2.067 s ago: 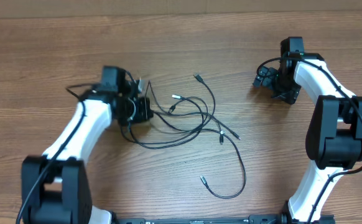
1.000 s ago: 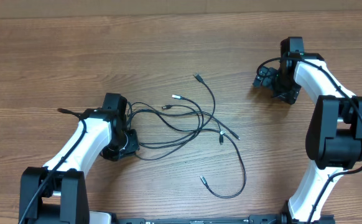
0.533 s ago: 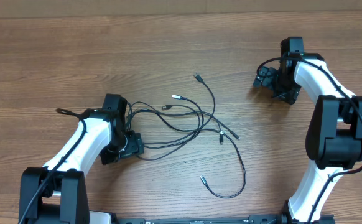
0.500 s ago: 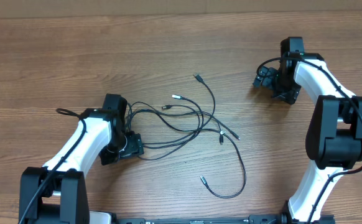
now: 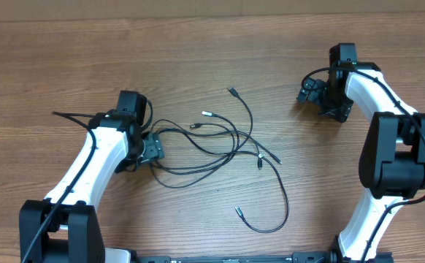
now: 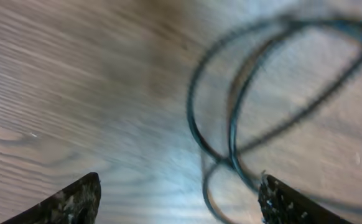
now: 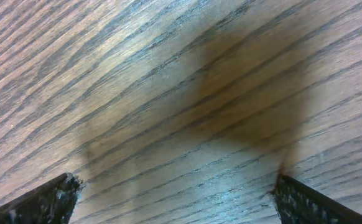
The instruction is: Untangle cables
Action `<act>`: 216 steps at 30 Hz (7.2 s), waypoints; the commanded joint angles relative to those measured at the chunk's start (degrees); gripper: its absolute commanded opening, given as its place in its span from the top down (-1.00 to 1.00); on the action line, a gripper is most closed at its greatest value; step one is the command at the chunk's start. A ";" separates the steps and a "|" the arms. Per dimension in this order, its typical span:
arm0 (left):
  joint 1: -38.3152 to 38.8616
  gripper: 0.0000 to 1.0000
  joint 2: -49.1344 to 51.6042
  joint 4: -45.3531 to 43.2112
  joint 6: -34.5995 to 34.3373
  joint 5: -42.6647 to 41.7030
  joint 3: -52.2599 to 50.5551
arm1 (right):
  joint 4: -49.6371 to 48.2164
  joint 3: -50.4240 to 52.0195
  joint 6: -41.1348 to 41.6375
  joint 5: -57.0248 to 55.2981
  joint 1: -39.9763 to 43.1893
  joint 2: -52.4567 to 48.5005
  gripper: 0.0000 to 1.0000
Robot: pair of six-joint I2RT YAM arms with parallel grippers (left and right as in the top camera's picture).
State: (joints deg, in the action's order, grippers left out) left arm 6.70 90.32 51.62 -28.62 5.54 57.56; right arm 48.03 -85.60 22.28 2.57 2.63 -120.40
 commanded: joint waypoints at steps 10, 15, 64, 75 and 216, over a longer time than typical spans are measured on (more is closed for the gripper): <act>-1.29 -0.40 0.33 -7.76 1.60 -5.38 0.68 | -0.20 -0.72 0.13 -0.39 0.22 -0.52 -1.00; -2.97 -0.33 0.33 -9.16 1.57 -5.73 0.68 | -0.20 -0.72 0.13 -0.39 0.22 -0.52 -0.99; -2.95 0.36 0.33 -24.68 7.34 -17.97 -7.65 | -0.20 -0.72 0.13 -0.39 0.24 -0.52 -1.00; 0.13 0.13 0.33 -24.57 11.13 -10.34 -7.69 | -0.20 -0.72 0.13 -0.39 0.22 -0.52 -1.00; 5.22 0.16 16.31 -17.38 20.72 -6.43 -2.45 | -0.20 -0.72 0.13 -0.39 0.22 -0.52 -1.00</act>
State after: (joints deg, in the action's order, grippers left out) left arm 12.03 102.65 34.37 -7.62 -0.84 57.39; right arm 47.99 -85.60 22.26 2.57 2.63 -120.40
